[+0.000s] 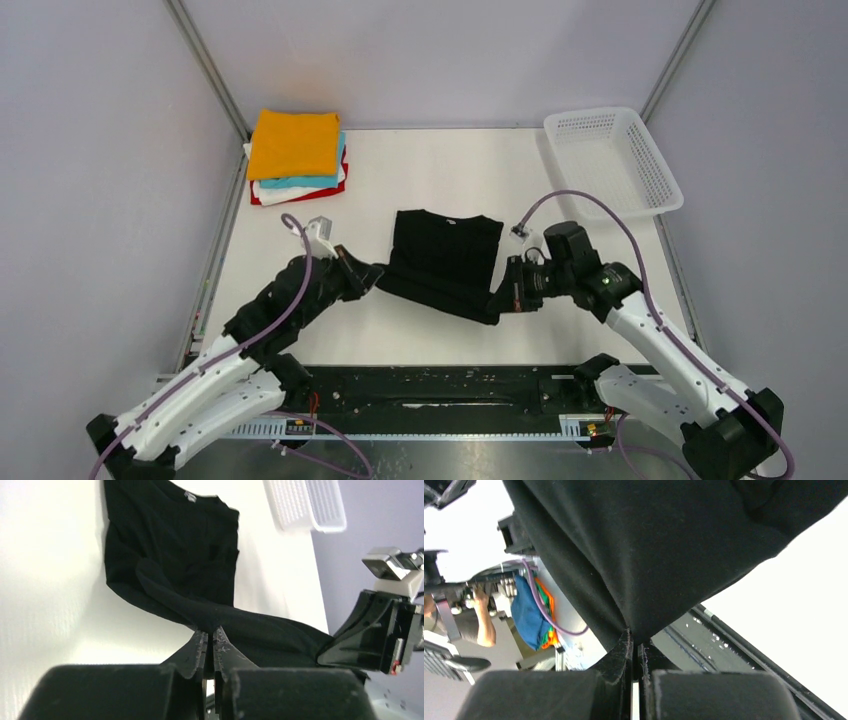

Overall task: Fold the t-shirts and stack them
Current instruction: Fold the long partially folded tshirt into a neat square

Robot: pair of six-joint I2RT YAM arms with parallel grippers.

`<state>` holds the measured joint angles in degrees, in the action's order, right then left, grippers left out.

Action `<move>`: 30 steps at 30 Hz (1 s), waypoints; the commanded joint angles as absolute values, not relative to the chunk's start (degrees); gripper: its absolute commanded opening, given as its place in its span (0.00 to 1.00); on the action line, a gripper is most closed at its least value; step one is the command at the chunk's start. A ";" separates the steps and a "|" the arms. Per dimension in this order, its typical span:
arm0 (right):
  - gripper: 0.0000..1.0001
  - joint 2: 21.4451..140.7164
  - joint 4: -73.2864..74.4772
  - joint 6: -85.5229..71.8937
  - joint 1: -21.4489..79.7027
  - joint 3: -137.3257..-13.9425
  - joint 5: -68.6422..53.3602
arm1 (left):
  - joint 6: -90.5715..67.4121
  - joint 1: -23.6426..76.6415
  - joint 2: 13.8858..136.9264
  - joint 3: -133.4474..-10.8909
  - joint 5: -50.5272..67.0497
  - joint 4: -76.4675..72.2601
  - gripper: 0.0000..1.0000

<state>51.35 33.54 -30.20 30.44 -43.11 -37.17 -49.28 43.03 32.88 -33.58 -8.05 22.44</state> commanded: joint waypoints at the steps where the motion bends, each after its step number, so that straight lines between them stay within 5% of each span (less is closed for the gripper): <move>1: 0.00 55.53 35.28 -28.03 24.94 -47.06 -39.09 | -46.80 42.64 39.99 -41.68 -22.49 20.94 0.00; 7: 0.00 60.67 32.58 -28.72 18.75 -49.82 -40.56 | -43.84 40.40 49.95 -47.32 -25.28 17.36 0.00; 18: 0.00 73.27 28.95 -29.16 12.40 -56.08 -42.35 | -42.10 26.09 69.98 -55.86 -9.83 9.20 0.00; 30: 0.00 89.63 16.97 -34.78 7.08 -58.70 -47.12 | -40.60 21.20 93.31 -70.35 -0.51 9.73 0.00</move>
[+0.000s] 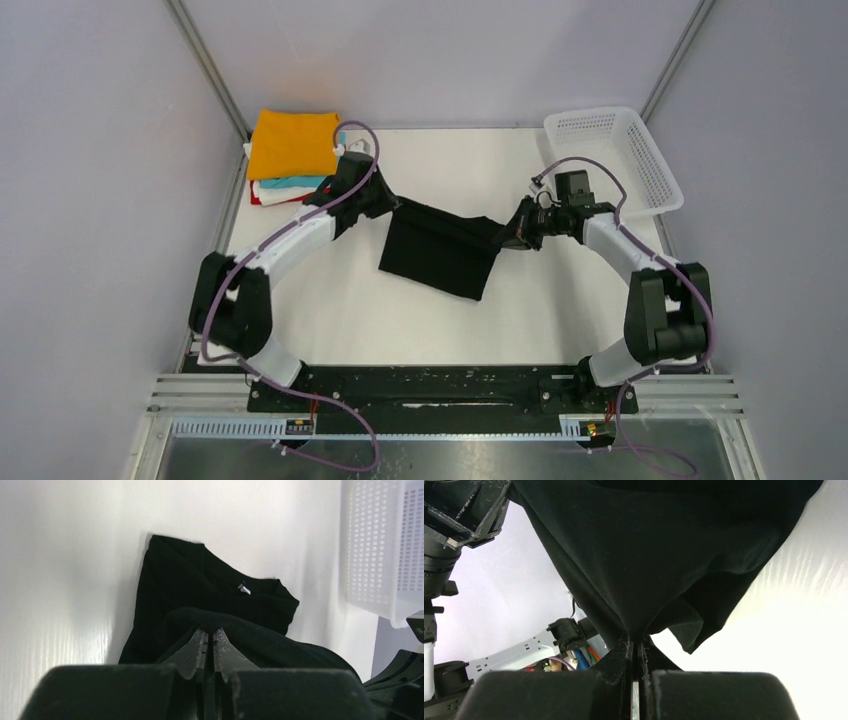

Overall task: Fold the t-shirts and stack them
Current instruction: Fold the long partially folded tshirt into a neat square

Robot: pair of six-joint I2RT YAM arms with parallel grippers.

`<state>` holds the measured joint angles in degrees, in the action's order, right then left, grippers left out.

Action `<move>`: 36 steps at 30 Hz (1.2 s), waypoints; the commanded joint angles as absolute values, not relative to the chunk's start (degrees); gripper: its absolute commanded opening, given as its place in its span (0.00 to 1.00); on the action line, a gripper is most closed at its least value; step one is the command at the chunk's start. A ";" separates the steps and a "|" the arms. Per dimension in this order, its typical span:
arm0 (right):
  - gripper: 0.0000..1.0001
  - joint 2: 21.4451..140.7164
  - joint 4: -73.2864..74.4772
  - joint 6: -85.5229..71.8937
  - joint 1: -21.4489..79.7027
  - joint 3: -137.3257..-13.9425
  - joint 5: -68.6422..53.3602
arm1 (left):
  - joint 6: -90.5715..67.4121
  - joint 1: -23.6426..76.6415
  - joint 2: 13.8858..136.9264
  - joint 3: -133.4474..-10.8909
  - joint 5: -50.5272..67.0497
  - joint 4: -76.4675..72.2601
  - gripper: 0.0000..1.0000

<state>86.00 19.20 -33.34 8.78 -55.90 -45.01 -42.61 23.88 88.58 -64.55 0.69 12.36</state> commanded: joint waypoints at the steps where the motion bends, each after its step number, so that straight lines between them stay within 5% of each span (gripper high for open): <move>1: 0.00 90.69 16.34 -35.19 6.82 -58.77 -46.74 | -40.60 21.12 95.06 -71.38 -0.29 9.48 0.00; 7: 0.10 99.54 10.43 -38.75 4.66 -60.86 -45.20 | -40.73 20.66 105.85 -80.04 2.52 12.15 0.07; 9: 0.18 102.16 9.68 -39.24 4.35 -62.28 -44.48 | -40.49 20.45 107.88 -82.81 3.27 12.63 0.26; 12: 0.56 102.86 9.60 -39.50 4.13 -64.33 -41.96 | -39.57 20.27 108.70 -85.82 3.56 14.18 0.72; 13: 0.89 102.21 9.74 -39.62 4.06 -64.73 -40.81 | -39.03 20.36 108.17 -86.35 3.65 14.60 0.86; 14: 0.98 101.34 10.18 -39.46 4.05 -65.03 -39.50 | -38.61 20.38 107.37 -86.25 4.01 14.75 0.97; 26: 0.99 84.65 14.65 -31.47 9.80 -56.45 -31.54 | -37.78 22.94 96.53 -72.81 15.82 9.63 0.99; 36: 0.99 92.72 10.54 -33.67 16.08 -62.93 -29.53 | -37.51 25.66 105.34 -78.07 19.44 9.92 0.99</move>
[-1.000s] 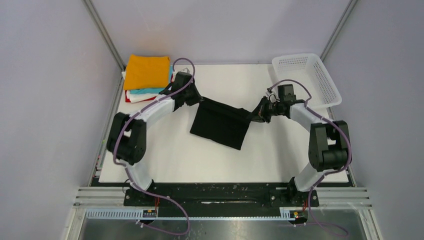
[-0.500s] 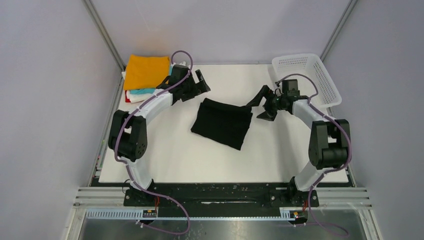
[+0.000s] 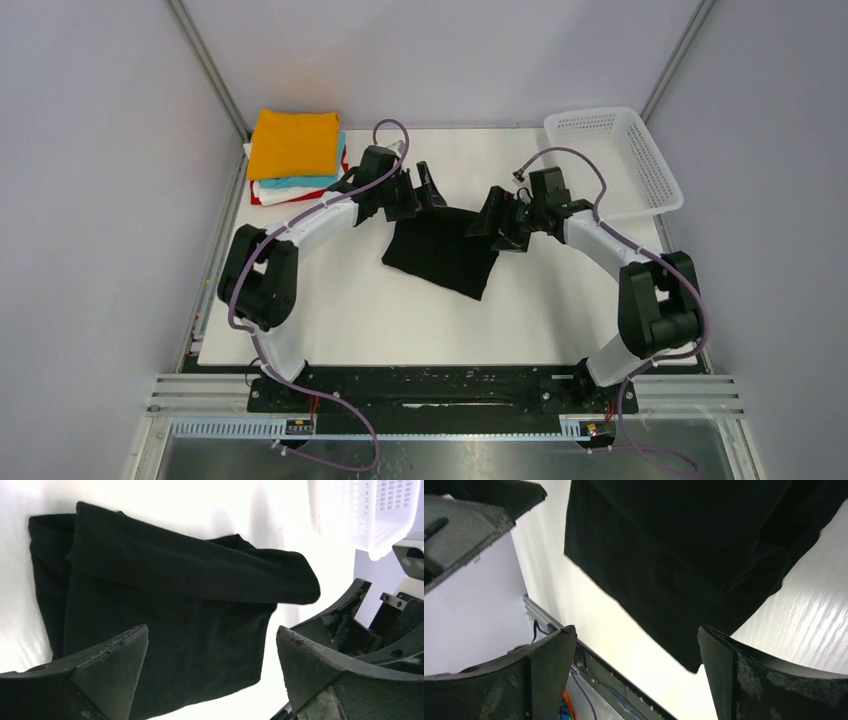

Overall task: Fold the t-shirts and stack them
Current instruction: Fold the long partially folded tshirt into a neat square

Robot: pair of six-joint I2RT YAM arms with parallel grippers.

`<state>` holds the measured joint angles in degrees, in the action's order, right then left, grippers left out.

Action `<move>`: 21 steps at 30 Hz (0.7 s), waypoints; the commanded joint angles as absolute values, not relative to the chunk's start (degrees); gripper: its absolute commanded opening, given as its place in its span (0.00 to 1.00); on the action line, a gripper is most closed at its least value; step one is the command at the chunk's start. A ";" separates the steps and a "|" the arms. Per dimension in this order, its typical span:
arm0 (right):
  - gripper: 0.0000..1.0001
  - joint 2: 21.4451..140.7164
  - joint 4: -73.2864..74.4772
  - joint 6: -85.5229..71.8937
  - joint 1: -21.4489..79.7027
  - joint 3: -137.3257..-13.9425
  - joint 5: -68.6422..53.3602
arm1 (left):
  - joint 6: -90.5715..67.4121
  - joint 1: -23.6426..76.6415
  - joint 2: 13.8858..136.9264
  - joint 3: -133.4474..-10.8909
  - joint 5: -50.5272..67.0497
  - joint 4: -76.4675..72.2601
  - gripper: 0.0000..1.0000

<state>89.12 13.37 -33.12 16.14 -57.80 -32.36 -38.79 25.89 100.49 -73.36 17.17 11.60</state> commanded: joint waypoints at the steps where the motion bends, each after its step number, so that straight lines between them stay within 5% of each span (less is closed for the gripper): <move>1: 0.99 94.12 10.23 -34.11 16.08 -64.42 -28.68 | -37.04 25.59 107.52 -80.95 19.50 12.39 0.99; 21: 1.00 109.77 4.40 -48.97 12.77 -71.38 -21.32 | -36.89 23.87 127.01 -101.29 16.82 14.25 0.99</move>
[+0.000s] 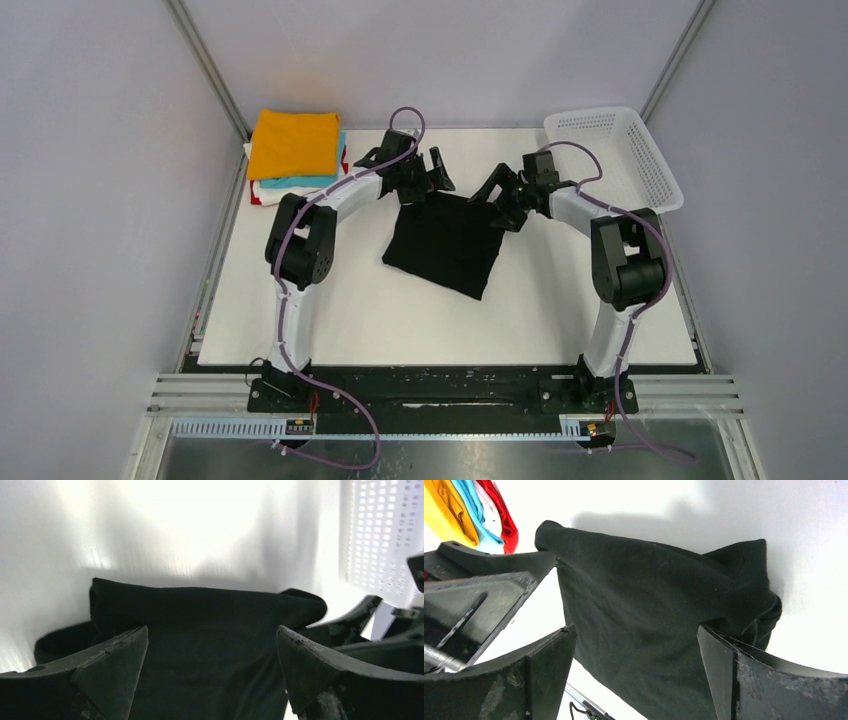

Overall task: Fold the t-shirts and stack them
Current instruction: Fold the long partially folded tshirt into a neat square

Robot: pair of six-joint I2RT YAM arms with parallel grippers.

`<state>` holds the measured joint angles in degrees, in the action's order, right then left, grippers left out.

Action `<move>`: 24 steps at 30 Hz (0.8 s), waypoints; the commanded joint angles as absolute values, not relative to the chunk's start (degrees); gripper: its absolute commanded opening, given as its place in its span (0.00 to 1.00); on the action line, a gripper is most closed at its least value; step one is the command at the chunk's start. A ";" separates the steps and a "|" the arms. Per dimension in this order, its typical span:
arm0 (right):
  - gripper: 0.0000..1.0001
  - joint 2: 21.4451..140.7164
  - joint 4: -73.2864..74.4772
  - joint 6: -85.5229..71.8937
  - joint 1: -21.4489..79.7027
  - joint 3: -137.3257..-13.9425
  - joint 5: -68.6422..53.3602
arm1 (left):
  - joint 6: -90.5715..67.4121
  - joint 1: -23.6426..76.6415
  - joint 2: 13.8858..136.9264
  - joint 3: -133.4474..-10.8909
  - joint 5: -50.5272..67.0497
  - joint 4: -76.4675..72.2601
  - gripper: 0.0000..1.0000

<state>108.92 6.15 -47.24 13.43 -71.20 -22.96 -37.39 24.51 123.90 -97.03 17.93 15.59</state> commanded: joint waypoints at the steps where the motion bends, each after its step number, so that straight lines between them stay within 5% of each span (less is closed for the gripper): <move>1: 0.99 109.99 4.35 -48.96 12.70 -71.11 -21.59 | -37.15 23.76 128.08 -102.12 17.27 14.55 0.99; 13: 0.99 115.59 4.82 -48.05 12.24 -72.10 -24.91 | -38.50 23.73 128.96 -100.67 18.17 15.88 0.99; 24: 0.99 94.24 11.44 -37.48 12.76 -67.18 -20.72 | -35.48 24.02 98.04 -75.46 6.04 11.75 0.99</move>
